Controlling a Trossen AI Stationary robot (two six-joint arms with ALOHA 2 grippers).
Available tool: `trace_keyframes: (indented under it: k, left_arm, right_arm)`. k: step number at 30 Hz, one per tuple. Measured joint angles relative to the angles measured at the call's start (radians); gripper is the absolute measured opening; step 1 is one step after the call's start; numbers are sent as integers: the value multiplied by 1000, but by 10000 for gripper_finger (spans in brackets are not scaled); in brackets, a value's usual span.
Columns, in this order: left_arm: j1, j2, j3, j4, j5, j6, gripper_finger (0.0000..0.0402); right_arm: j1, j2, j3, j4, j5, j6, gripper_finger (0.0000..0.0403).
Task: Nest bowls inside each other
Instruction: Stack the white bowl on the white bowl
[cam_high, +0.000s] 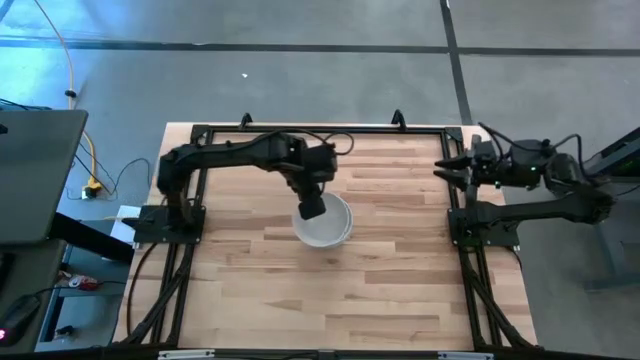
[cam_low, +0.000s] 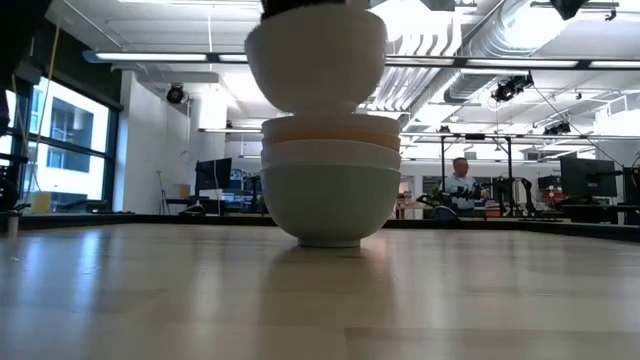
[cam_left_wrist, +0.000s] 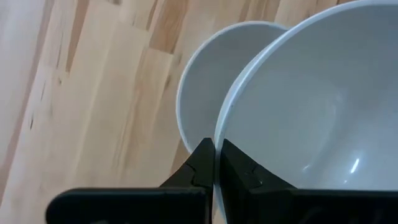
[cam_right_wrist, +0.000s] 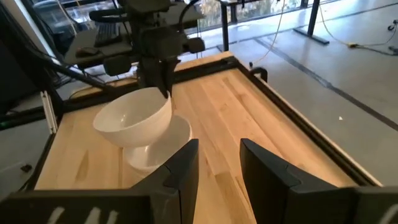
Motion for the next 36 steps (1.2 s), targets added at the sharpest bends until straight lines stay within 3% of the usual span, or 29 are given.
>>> trace_keyframes:
  k: [6, 12, 36]
  left_arm:
    - [12, 98, 94, -39, 4, 44, 0]
    - [33, 129, 113, -39, 4, 62, 0]
    - [59, 152, 113, -36, -7, 69, 0]
  right_arm:
    - [0, 0, -103, 64, -36, 27, 110]
    - [0, -1, -172, 162, -90, 32, 110]
    - [0, -8, -173, 288, -93, -17, 110]
